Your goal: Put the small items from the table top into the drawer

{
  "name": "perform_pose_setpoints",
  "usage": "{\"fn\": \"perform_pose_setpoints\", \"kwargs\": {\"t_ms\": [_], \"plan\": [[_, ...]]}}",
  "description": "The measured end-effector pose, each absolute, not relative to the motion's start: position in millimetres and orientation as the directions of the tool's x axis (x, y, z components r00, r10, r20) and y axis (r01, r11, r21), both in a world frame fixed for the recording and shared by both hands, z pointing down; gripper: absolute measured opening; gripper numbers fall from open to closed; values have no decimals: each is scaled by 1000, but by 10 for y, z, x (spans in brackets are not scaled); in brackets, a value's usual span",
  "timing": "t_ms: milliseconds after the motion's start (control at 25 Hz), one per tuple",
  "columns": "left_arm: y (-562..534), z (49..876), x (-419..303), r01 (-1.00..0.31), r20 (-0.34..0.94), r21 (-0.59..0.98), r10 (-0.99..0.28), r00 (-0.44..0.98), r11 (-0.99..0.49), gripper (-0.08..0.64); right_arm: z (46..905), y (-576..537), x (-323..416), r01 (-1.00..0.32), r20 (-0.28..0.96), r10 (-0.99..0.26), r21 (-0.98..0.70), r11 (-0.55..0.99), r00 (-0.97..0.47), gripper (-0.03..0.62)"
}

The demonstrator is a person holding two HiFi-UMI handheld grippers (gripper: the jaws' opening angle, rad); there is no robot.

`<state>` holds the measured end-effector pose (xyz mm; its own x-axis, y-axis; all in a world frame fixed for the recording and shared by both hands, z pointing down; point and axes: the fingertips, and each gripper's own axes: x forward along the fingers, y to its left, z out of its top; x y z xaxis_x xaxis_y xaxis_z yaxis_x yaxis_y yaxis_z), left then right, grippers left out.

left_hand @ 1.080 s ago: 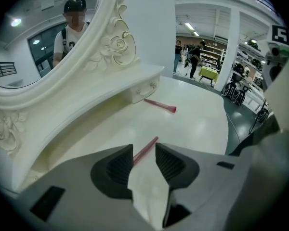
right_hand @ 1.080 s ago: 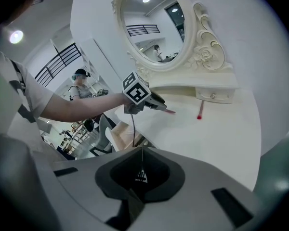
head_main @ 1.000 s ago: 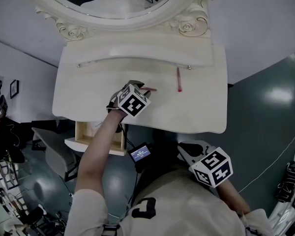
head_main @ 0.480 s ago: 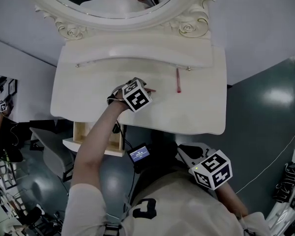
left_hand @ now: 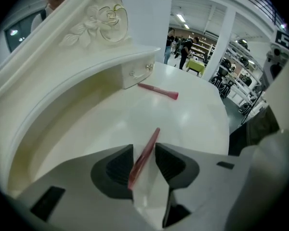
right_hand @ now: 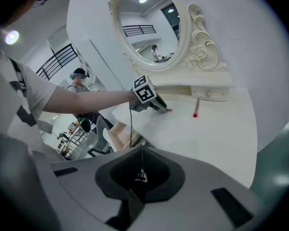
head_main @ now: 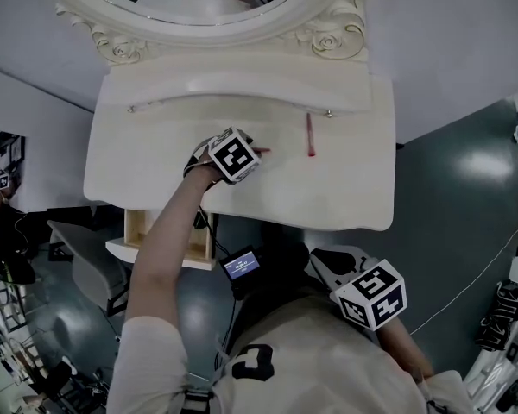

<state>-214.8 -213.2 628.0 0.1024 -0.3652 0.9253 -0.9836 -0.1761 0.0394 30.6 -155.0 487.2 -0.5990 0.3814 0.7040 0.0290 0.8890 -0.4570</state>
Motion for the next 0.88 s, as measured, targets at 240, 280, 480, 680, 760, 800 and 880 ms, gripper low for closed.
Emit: {"fn": "perform_pose_setpoints", "kwargs": {"t_ms": [240,280,480,680,760,800,880], "plan": [[-2130,6294,-2147,-991,911,84,-394,120,-108,175,4862,-1517,297,38,704,383,-452,891,-598,28],[-2135,6292,-2156,-992,910,87,-398,118,-95,170,4858,-1513,298,39,704,383,-452,891,-598,28],[-2112,6294,-2254,-996,905,91,-417,85,-7,94,4837,-1458,291,54,708,385,-442,895,-593,28],[-2114,6302,-2278,-994,900,107,-429,80,39,94,4835,-1458,285,54,706,383,-441,896,-596,28],[-2113,6304,-2276,-994,901,101,-428,73,43,94,4829,-1454,289,56,705,382,-439,897,-597,28],[-2114,6303,-2278,-994,900,101,-429,71,46,94,4824,-1453,290,57,704,382,-438,897,-598,28],[-2114,6301,-2287,-993,899,104,-433,69,59,94,4814,-1458,291,56,703,379,-437,898,-602,28]]}}
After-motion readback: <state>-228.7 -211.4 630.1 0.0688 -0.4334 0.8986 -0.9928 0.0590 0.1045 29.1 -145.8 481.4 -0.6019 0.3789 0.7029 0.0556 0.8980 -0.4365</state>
